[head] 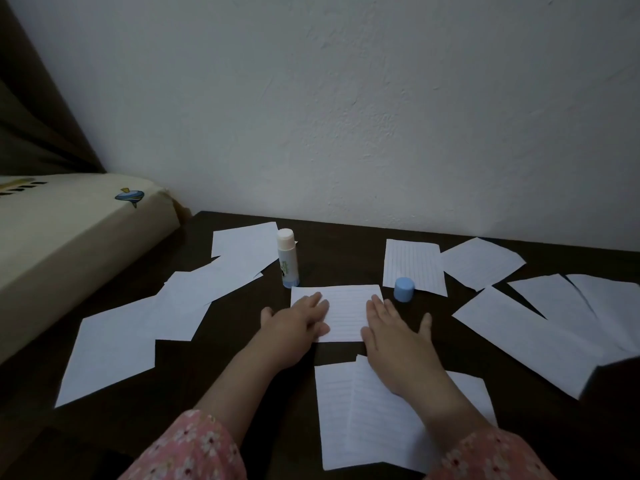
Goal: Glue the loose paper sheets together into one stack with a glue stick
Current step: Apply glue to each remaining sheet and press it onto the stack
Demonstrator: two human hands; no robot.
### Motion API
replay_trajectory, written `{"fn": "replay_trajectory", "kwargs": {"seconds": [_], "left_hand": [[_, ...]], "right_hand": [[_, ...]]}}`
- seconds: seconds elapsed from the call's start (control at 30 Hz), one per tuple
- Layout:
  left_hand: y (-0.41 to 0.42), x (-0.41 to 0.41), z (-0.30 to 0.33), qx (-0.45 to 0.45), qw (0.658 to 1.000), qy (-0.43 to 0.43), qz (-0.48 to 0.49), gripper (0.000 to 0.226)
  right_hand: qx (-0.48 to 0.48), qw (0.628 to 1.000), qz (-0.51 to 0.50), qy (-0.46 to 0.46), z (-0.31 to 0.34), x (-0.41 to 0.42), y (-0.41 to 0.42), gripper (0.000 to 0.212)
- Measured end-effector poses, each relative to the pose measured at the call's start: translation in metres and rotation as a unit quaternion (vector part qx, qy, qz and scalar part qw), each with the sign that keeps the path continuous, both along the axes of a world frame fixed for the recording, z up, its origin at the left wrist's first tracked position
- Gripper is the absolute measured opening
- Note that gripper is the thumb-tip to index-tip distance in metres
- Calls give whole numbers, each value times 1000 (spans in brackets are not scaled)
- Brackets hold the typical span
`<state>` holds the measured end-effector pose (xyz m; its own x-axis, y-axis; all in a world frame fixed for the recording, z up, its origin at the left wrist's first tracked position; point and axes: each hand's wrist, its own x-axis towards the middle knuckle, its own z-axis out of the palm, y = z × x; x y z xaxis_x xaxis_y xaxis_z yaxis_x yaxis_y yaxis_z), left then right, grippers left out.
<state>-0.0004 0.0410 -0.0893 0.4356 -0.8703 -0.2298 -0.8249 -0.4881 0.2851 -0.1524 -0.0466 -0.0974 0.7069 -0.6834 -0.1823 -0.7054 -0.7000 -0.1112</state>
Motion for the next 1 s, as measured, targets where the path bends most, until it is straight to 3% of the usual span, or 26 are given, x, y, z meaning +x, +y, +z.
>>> {"fn": "replay_trajectory", "kwargs": {"seconds": [0.27, 0.4, 0.53, 0.6, 0.7, 0.77, 1.0], "left_hand": [[7, 4, 8, 40, 999, -17, 12, 55], [4, 5, 15, -61, 995, -61, 56, 40], [-6, -3, 9, -145, 987, -68, 24, 50], [-10, -4, 6, -102, 992, -72, 22, 58], [-12, -4, 6, -38, 993, -104, 39, 61], [-13, -6, 9, -37, 990, -124, 57, 62], [-8, -5, 7, -44, 986, -127, 102, 72]], "right_hand": [[17, 1000, -16, 18, 5, 5, 0, 57], [49, 998, -7, -23, 8, -1, -3, 60], [68, 986, -12, -151, 25, -21, 1, 62], [83, 974, -3, -212, 35, -36, 1, 52], [144, 974, 18, -172, 41, -53, -1, 44], [144, 980, 28, -133, 37, -56, -4, 48], [97, 982, 46, -153, 23, -52, -4, 40]]}}
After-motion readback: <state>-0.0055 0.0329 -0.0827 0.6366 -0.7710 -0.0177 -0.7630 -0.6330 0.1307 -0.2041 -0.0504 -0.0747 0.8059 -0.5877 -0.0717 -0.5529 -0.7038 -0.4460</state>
